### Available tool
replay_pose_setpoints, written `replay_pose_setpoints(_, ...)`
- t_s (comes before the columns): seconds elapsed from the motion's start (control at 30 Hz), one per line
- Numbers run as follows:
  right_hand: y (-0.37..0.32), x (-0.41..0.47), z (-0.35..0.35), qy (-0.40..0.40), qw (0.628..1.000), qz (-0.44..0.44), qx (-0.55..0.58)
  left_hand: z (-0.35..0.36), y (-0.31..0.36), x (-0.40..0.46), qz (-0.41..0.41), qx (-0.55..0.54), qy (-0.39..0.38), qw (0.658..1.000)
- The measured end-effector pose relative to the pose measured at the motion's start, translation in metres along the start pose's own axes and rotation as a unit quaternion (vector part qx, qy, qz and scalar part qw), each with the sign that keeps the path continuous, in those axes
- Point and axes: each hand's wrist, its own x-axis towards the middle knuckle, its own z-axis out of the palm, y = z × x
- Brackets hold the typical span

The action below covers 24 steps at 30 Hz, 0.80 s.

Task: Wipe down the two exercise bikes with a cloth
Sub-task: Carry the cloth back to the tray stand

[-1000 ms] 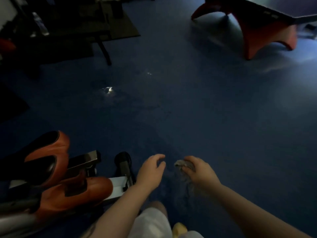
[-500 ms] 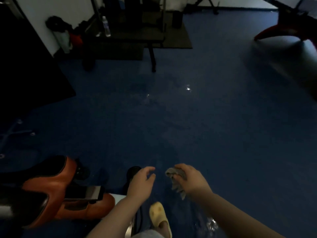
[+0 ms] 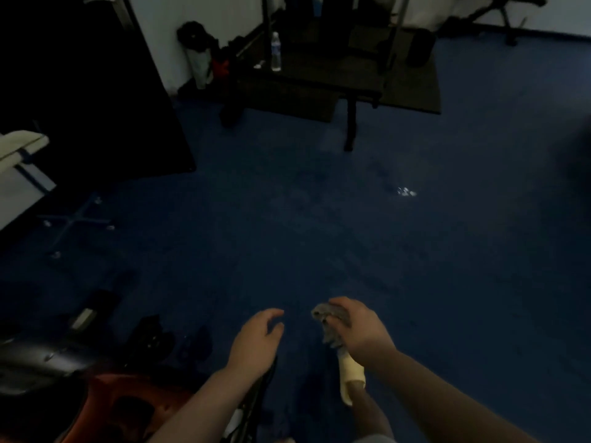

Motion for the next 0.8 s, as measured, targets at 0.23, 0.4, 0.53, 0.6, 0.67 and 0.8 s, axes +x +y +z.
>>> replay_pose_setpoints(0.23, -0.015, 0.135, -0.061, -0.080, 0.991, -0.097, -0.039, -0.001, 0.041, 0.098, -0.094, -0.080, 0.110, 0.986)
replay_pose_setpoints(0.4, -0.038, 0.222, -0.100, -0.121, 0.981, -0.141, -0.057, -0.008, 0.080, 0.150, -0.114, -0.118, 0.177, 0.971)
replay_pose_setpoints(0.53, -0.070, 0.272, -0.095, -0.167, 0.967, -0.181, -0.071, -0.030, 0.085, 0.169, -0.140, -0.138, 0.240, 0.951)
replay_pose_setpoints(0.6, -0.087, 0.293, -0.083, -0.188, 0.958, -0.202, -0.080, -0.043, 0.080, 0.175, -0.160, -0.146, 0.263, 0.940)
replay_pose_setpoints(0.67, -0.104, 0.312, -0.068, -0.214, 0.947, -0.223, -0.086, -0.056, 0.071, 0.180, -0.185, -0.152, 0.284, 0.928)
replay_pose_setpoints(0.8, -0.147, 0.350, -0.035, -0.251, 0.927, -0.258, -0.101, -0.087, 0.050, 0.198, -0.207, -0.165, 0.326, 0.907)
